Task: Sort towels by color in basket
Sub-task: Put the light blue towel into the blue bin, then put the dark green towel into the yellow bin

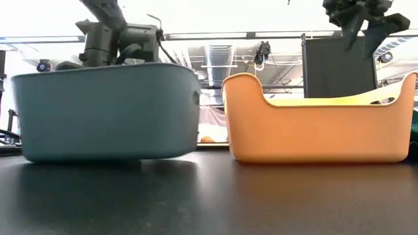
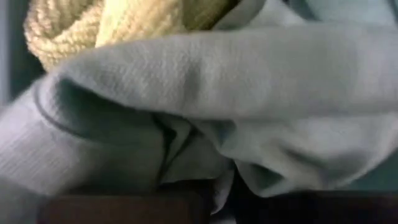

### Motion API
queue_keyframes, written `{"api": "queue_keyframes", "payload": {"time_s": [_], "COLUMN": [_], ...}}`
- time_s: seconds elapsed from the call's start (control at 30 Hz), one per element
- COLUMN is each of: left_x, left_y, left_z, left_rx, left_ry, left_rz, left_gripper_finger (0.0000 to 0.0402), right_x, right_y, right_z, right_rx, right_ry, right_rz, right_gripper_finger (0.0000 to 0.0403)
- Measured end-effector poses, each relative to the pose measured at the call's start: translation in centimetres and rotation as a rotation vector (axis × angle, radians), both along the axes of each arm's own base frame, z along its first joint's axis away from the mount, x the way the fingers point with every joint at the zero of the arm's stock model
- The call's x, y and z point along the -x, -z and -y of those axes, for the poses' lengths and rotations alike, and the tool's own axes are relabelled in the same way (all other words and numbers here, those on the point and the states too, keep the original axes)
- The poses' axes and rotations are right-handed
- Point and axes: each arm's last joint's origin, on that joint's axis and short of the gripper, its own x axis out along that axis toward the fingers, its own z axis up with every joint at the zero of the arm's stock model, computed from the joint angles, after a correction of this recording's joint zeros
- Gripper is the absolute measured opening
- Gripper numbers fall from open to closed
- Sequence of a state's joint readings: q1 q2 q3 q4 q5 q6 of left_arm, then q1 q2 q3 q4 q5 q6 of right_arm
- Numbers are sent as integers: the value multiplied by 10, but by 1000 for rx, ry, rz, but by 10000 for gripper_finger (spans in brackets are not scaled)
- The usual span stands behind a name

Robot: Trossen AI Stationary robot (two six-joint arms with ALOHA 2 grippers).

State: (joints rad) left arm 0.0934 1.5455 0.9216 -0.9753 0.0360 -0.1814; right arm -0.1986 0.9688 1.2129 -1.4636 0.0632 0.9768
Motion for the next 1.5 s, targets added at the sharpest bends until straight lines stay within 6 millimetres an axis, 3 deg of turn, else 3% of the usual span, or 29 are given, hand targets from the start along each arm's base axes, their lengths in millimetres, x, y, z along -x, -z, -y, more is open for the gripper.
{"api": "queue_keyframes", "payload": {"time_s": [0.23, 0.43, 0.63, 0.83, 1.03, 1.23, 1.37, 1.5], "left_x": [1, 0, 4, 6, 16, 28, 35, 39], "left_y": [-15, -37, -72, -112, -133, -135, -132, -132], "left_z": [0, 0, 1, -1, -4, -3, -2, -2], "left_rx": [1, -3, 12, -56, -193, -225, -225, -227], "left_ry": [-52, -91, -82, -69, -81, -50, -50, -50], "left_rz": [81, 165, 202, 349, 436, 457, 453, 466], "left_gripper_finger": [63, 134, 211, 261, 276, 276, 276, 276], "right_x": [4, 11, 13, 7, 8, 15, 13, 9], "right_y": [18, 51, 86, 103, 103, 120, 121, 123], "right_z": [2, -1, -1, 1, 4, 2, 3, 4], "right_rx": [-48, -145, -237, -237, -157, -162, -143, -180], "right_ry": [83, 122, 536, 769, 1027, 1206, 1280, 1384], "right_rz": [-100, -228, -276, -217, -169, -215, -203, -159], "right_gripper_finger": [267, 304, 303, 291, 296, 294, 275, 231]}}
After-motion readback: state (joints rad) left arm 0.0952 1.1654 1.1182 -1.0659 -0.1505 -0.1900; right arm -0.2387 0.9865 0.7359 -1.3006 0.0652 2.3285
